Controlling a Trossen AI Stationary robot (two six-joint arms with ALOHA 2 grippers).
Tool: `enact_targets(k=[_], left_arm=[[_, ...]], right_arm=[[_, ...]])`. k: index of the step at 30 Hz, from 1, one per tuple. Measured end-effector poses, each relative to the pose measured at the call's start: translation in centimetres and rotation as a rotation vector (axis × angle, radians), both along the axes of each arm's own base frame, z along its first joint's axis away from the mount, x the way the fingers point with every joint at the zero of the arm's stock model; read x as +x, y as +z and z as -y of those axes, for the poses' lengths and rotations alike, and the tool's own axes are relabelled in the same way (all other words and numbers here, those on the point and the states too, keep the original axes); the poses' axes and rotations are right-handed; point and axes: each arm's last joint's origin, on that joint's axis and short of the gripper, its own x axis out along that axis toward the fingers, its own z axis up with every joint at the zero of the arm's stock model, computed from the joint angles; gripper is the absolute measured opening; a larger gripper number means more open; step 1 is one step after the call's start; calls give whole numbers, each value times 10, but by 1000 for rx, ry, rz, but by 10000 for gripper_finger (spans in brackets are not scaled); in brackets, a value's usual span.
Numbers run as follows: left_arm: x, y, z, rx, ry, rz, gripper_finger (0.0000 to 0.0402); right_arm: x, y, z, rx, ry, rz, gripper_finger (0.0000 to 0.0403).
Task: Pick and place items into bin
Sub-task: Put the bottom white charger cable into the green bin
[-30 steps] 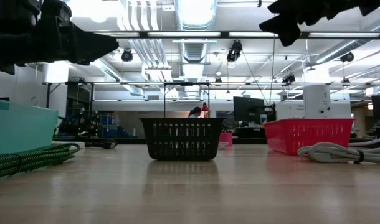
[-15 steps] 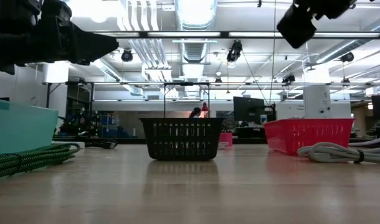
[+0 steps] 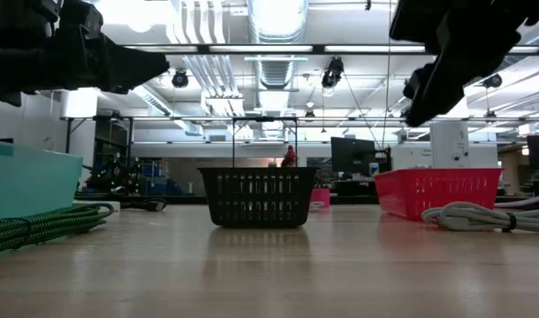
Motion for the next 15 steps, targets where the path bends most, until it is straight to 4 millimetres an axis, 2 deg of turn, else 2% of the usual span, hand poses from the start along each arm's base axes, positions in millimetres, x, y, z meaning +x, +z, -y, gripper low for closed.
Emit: enact_targets(k=[6, 12, 15], left_arm=[[2, -3, 0, -3, -1, -23, 208], [3, -5, 0, -3, -2, -37, 208], [3, -5, 0, -3, -2, -36, 208]], right_arm=[[7, -9, -12, 39, -8, -141, 226], [1, -16, -29, -39, 47, -328, 226], [3, -18, -36, -49, 60, -348, 226]])
